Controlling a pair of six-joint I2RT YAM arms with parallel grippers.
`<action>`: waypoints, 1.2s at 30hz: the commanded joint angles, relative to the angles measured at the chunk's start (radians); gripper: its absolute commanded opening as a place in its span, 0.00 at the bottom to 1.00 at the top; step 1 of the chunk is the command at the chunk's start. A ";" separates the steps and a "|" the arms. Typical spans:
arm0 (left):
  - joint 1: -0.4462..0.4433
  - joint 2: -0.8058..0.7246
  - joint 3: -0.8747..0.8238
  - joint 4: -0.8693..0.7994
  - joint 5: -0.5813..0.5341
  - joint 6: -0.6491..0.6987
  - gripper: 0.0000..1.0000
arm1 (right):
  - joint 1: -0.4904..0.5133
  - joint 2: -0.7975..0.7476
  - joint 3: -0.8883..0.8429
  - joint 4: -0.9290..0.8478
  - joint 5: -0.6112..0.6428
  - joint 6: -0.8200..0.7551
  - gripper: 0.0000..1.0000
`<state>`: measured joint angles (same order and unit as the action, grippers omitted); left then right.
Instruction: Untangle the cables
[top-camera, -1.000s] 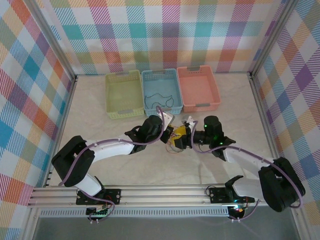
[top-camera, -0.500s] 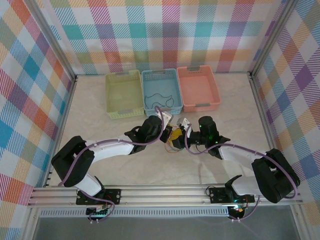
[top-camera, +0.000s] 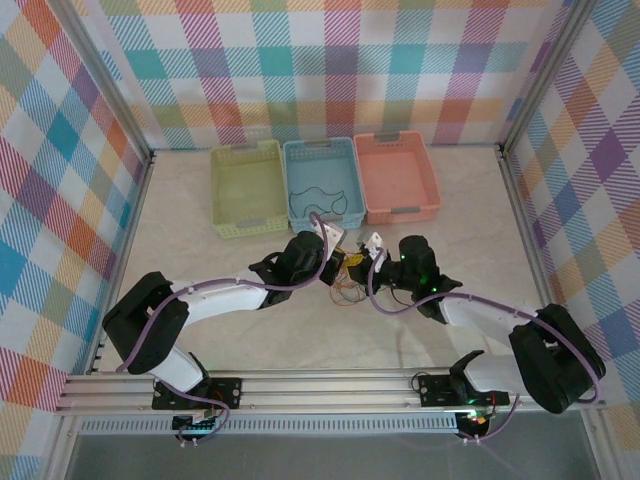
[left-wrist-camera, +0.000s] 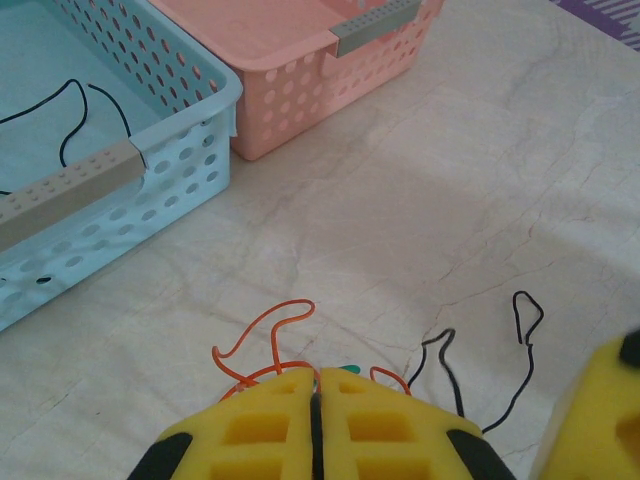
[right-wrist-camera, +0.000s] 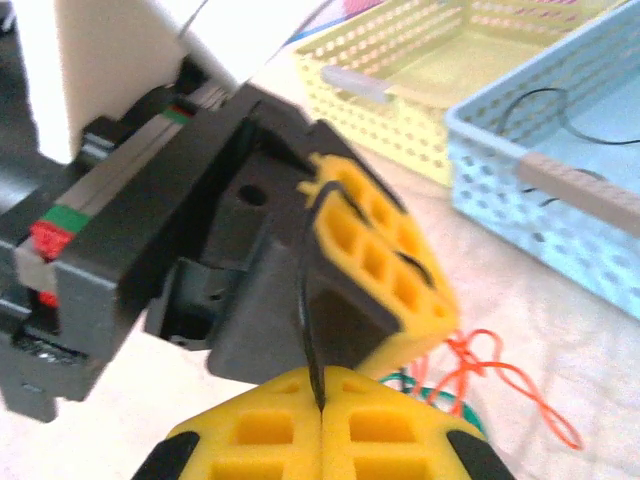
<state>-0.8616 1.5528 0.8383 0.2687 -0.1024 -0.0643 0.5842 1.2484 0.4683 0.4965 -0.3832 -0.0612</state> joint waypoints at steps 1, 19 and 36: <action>-0.009 -0.029 -0.010 0.026 -0.028 -0.019 0.05 | 0.005 -0.051 -0.026 0.021 0.174 0.004 0.00; -0.009 -0.028 -0.006 0.007 -0.063 -0.029 0.09 | -0.019 -0.295 -0.180 0.181 0.369 0.062 0.00; -0.009 -0.042 -0.019 0.013 -0.082 -0.040 0.20 | -0.017 -0.320 -0.183 0.222 0.122 0.064 0.00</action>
<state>-0.8757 1.5406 0.8360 0.2893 -0.1669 -0.0906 0.5697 0.9348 0.2859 0.6605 -0.1875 -0.0109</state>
